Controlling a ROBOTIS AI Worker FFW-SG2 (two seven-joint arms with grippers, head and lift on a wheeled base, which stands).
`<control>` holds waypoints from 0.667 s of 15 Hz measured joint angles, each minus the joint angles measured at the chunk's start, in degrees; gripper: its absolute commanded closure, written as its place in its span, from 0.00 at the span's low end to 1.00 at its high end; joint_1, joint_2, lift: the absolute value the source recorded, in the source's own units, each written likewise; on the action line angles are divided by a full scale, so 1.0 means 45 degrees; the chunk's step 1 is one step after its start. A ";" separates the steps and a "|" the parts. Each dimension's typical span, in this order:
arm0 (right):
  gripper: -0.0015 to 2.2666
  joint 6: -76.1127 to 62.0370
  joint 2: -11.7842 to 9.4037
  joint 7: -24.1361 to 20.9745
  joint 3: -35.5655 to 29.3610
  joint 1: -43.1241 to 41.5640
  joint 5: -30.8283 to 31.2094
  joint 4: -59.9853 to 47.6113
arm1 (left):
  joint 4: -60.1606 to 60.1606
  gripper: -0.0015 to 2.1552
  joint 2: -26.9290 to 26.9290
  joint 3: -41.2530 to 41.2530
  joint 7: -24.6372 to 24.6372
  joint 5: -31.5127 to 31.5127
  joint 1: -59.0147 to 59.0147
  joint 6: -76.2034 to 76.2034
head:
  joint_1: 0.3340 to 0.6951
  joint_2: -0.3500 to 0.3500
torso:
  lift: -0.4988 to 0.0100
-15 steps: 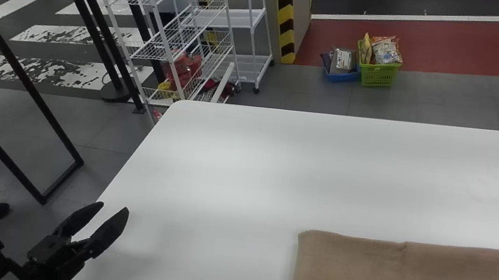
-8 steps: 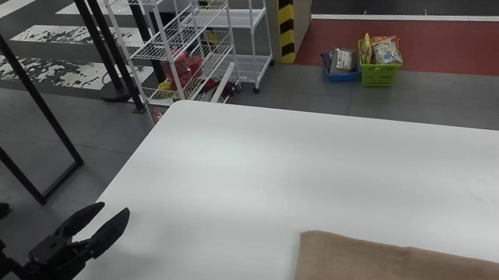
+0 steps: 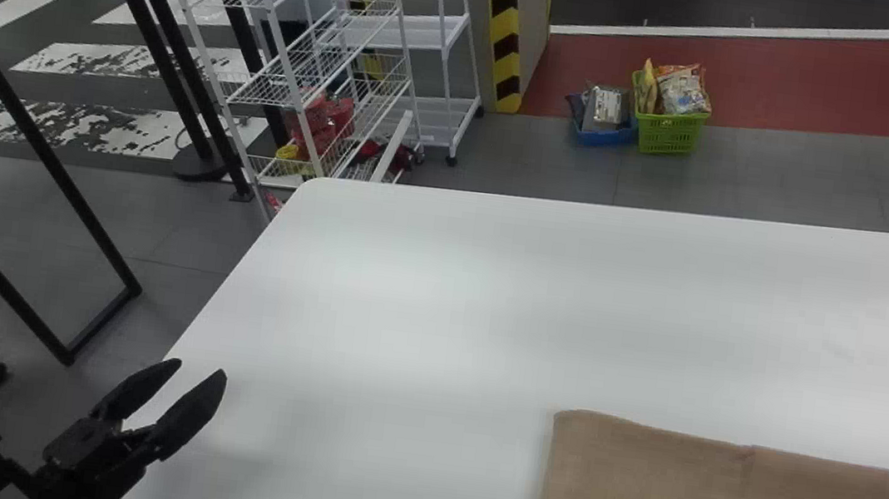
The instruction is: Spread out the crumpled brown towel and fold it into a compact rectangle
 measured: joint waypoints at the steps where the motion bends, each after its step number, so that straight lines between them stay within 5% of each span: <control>1: 0.66 0.0000 0.0000 0.0053 -0.0033 0.0020 0.0020 0.0021 | 0.0001 0.02 0.0000 0.0000 -0.0003 0.0000 0.0000 0.0000 | 1.00 0.94 | 0.73; 10: 0.66 0.0000 0.0000 0.0755 -0.1096 -0.0125 -0.0284 -0.0336 | 0.0001 0.02 0.0007 -0.0083 0.0063 -0.0008 0.0000 -0.0037 | 1.00 0.90 | 0.73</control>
